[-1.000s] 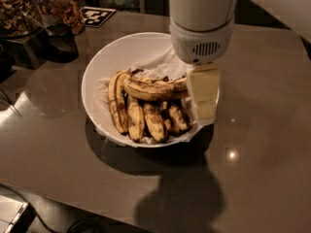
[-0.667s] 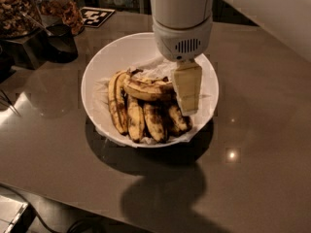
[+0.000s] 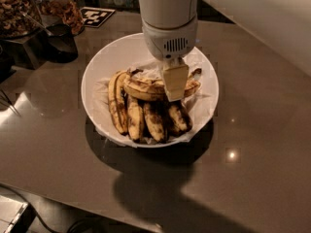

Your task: Pick banana from white bowl

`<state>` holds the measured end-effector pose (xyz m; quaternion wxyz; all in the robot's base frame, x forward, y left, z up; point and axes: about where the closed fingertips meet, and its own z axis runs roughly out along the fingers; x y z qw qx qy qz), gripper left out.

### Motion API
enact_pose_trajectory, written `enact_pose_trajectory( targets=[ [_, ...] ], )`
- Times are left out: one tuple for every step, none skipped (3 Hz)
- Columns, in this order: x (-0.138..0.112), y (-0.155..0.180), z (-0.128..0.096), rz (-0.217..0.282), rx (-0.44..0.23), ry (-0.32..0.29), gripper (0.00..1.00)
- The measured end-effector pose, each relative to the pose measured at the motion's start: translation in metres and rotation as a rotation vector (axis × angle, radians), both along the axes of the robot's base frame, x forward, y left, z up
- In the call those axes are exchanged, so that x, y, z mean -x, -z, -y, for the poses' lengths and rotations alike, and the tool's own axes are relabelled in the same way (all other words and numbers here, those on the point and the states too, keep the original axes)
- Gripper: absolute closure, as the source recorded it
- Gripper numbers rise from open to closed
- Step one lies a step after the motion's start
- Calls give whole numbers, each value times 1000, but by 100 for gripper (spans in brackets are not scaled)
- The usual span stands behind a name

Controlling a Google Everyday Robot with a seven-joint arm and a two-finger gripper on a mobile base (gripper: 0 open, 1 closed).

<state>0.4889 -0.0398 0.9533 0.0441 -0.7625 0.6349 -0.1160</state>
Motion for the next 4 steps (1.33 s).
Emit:
enact_pose_trajectory(
  targets=[
    [-7,16,-3,-41,-2,-7,48],
    [-13,40,-3,-94,4,-16,49],
    [-15,41,-3,-99,8,-17,67],
    [-15,41,-3,-99,8,-17,92]
  ],
)
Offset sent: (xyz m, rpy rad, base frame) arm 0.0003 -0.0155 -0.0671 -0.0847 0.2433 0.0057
